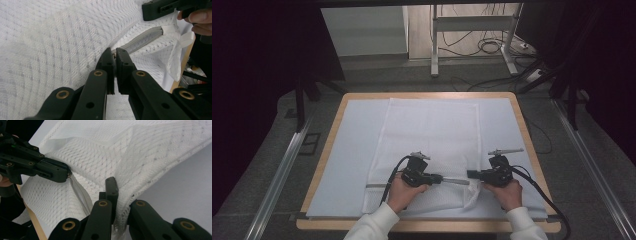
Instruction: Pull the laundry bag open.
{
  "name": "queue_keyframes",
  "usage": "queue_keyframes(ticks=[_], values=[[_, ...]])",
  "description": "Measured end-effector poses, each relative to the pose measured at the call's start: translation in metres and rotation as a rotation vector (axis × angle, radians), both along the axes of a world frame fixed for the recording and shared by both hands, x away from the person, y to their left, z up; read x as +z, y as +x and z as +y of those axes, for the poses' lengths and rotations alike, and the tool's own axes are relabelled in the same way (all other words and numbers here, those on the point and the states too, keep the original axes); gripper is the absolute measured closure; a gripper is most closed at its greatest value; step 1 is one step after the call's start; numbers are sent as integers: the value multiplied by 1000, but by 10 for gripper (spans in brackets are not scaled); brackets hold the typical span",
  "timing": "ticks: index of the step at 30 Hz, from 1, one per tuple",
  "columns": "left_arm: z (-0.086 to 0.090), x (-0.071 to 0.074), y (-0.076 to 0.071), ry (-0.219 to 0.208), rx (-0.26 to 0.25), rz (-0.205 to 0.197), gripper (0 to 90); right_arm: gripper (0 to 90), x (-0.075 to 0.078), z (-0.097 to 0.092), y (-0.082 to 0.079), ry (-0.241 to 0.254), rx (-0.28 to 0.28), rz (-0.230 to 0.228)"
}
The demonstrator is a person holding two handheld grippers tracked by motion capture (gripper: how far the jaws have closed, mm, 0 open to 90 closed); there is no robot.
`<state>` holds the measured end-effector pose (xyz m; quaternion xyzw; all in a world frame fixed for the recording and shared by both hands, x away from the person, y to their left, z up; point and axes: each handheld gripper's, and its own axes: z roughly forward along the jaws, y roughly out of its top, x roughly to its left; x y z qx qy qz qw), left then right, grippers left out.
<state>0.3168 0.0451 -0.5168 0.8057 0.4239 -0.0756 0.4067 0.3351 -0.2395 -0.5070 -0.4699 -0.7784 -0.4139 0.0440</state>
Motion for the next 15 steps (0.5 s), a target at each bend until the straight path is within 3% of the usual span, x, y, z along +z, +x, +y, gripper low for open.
queue_keyframes(ticks=[15], values=[[10, -6, 2, -1, 14, 18, 868, 885, -3, 1, 1, -15, 5, 4]])
